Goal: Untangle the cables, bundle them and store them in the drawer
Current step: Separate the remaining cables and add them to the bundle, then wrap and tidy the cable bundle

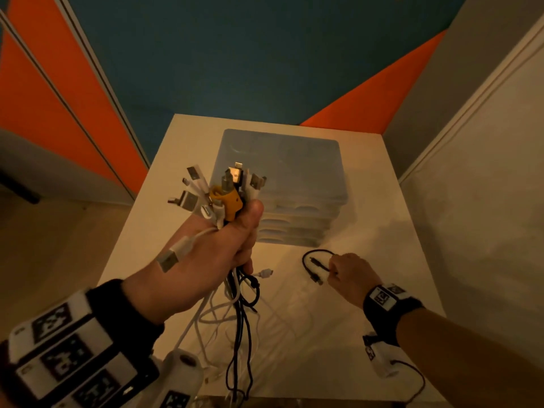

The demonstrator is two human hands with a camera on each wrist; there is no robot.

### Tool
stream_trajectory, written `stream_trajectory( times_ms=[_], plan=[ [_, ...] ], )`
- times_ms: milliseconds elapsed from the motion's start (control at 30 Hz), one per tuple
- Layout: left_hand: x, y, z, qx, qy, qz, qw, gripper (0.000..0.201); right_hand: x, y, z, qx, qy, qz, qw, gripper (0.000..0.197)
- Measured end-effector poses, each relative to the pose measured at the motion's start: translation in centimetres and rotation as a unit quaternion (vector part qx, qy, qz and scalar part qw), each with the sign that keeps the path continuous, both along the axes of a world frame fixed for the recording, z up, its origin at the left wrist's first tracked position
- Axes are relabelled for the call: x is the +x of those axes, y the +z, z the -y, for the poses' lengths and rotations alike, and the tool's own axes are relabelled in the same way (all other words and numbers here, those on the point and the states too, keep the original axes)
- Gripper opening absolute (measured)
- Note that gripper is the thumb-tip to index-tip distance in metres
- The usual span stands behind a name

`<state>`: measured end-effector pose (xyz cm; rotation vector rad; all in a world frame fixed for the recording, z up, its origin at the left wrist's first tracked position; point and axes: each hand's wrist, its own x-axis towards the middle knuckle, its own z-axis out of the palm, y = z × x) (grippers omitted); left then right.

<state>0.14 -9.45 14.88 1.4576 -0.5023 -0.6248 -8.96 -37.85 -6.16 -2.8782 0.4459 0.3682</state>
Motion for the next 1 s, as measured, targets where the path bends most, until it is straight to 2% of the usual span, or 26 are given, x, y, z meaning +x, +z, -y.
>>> stream_trajectory(
  times_ms=[100,200,267,400,533,600,667,733,767,1000],
  plan=[
    [-0.1,0.0,0.1,0.029,0.014,0.017,0.999,0.044,-0.9,2.2,0.7,0.097,-0.006,0.089,0.991,0.003],
    [0.0,-0.1,0.1,0.050,0.020,0.049,0.997,0.046,-1.1,5.7,-0.3,0.174,-0.018,0.157,0.972,0.008],
    [-0.1,-0.1,0.3,0.064,0.020,0.073,0.995,0.048,-0.7,8.4,-1.5,0.216,-0.032,0.228,0.949,0.011],
    [-0.3,0.2,1.1,0.065,0.044,0.076,0.994,0.026,0.7,13.4,-4.8,0.335,-0.014,0.326,0.884,0.011],
    [-0.8,0.2,0.9,0.068,0.067,0.092,0.991,0.012,1.8,17.2,-8.3,0.449,0.010,0.369,0.814,0.011],
    [-0.9,0.6,0.7,0.056,0.068,0.098,0.991,0.016,2.0,18.4,-9.7,0.505,0.015,0.360,0.784,0.011],
    [-1.1,1.2,0.7,0.024,0.057,0.086,0.994,0.009,2.3,19.1,-10.8,0.555,0.019,0.330,0.764,0.015],
    [-1.1,1.4,0.7,-0.002,0.039,0.098,0.994,0.028,2.7,19.2,-11.6,0.577,0.031,0.301,0.759,0.017],
    [-1.1,1.2,0.6,-0.015,0.036,0.099,0.994,0.031,2.9,19.1,-12.0,0.579,0.033,0.293,0.761,0.017],
    [-0.6,0.5,0.1,-0.079,0.100,0.097,0.987,0.026,3.5,18.8,-13.8,0.568,0.042,0.251,0.783,0.020]
  ],
)
